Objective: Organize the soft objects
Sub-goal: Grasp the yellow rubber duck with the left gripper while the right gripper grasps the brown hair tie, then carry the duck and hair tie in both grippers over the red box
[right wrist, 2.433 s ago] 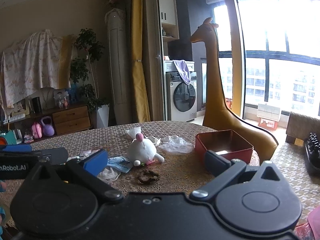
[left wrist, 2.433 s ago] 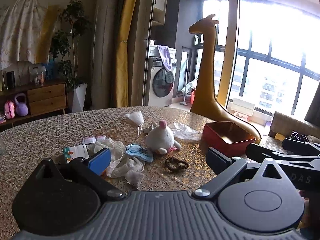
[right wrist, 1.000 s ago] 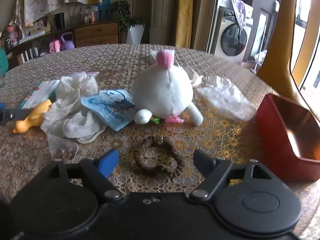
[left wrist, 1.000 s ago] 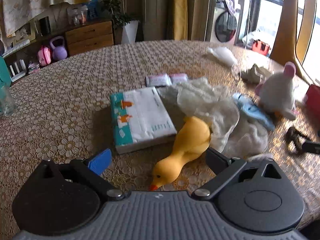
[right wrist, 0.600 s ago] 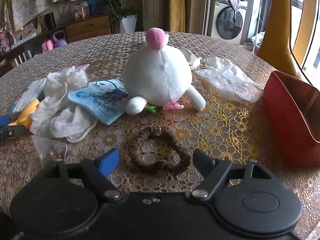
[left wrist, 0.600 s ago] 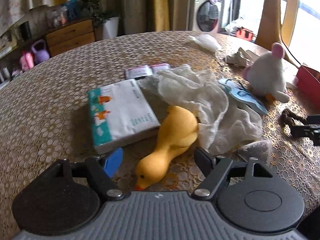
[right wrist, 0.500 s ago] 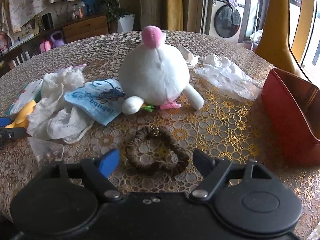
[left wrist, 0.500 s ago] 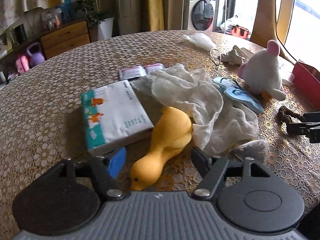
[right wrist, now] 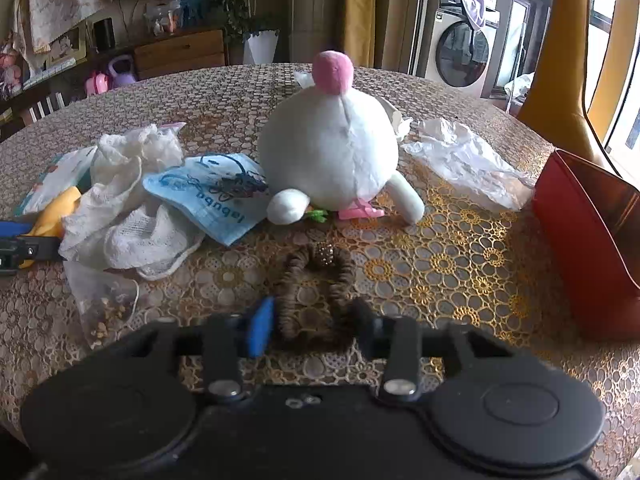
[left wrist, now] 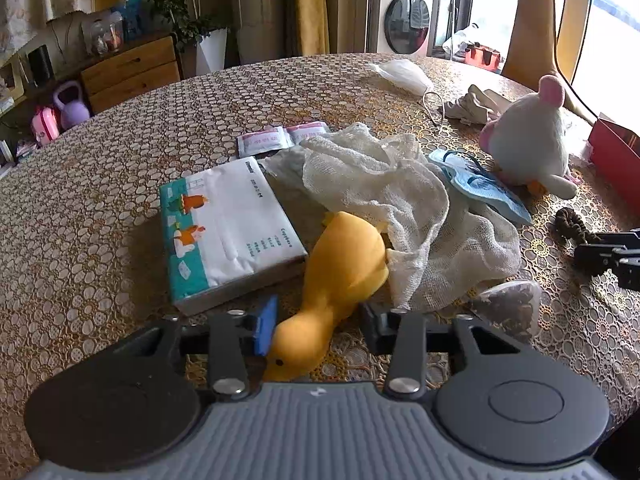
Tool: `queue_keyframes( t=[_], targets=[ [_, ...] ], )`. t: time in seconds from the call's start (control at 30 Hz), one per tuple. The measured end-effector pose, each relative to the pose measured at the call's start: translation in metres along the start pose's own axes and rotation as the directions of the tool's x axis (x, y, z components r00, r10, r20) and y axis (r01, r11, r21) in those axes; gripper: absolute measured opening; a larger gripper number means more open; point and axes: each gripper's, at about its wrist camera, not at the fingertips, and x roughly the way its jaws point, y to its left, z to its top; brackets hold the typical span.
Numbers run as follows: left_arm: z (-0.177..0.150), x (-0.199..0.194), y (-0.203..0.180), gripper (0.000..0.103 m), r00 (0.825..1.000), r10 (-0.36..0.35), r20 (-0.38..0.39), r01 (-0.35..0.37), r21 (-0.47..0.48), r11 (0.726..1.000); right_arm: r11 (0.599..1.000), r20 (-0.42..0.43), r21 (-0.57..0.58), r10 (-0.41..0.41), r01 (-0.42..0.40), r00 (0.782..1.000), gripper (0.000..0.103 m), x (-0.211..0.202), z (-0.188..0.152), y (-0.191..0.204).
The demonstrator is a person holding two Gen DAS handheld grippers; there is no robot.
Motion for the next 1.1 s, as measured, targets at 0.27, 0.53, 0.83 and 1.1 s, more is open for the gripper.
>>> queue_keyframes(
  t=[0.27, 0.53, 0.83, 1.1],
  targets=[
    [-0.002, -0.009, -0.013, 0.021, 0.999, 0.033, 0.014, -0.034, 0.045, 0.998, 1.000, 0.059, 0.025, -0.002, 0.000, 0.998, 0.017, -0.015, -0.001, -0.006],
    [-0.001, -0.025, -0.017, 0.020, 0.998, 0.051, 0.019, -0.052, 0.028, 0.998, 0.999, 0.117, 0.046, 0.019, -0.025, 0.993, 0.016, -0.042, -0.003, -0.013],
    [0.007, -0.055, -0.028, 0.020, 0.999, 0.048, 0.027, -0.047, -0.008, 0.999, 0.996, 0.189, 0.072, 0.044, -0.059, 0.981, 0.015, -0.084, -0.001, -0.031],
    [0.031, -0.091, -0.064, 0.020, 0.996, -0.001, 0.090, 0.001, 0.009, 1.000, 0.995, 0.262, 0.068, 0.047, -0.067, 0.964, 0.015, -0.125, 0.003, -0.052]
  ],
)
